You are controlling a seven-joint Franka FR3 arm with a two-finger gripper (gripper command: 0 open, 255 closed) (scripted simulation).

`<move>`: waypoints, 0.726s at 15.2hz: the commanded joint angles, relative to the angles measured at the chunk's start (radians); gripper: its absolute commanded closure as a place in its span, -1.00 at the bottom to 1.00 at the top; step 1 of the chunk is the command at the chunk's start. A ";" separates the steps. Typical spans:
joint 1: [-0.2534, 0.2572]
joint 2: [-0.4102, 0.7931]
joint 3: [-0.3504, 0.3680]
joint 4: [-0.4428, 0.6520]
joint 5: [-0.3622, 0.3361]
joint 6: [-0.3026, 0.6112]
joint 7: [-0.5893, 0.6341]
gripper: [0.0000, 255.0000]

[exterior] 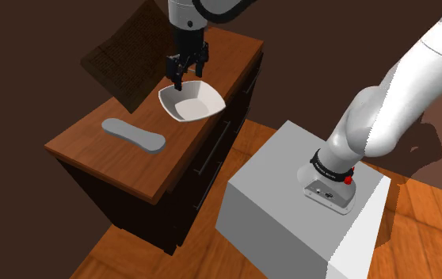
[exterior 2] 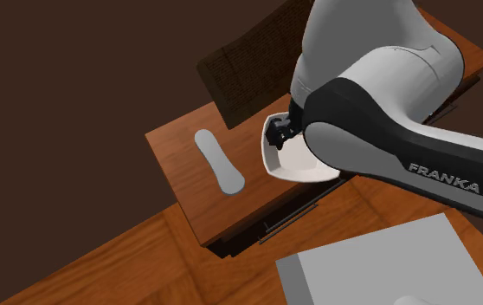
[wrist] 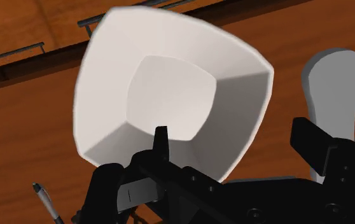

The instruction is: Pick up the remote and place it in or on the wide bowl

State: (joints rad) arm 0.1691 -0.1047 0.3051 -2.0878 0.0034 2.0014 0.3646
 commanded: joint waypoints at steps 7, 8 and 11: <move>0.071 0.281 0.064 0.206 -0.099 0.040 0.095 -1.00; 0.083 0.317 0.069 0.237 -0.113 0.041 0.105 -1.00; 0.124 0.427 0.077 0.336 -0.156 0.035 0.134 -1.00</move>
State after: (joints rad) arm 0.2799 0.2845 0.3799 -1.7871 -0.1379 2.0393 0.4902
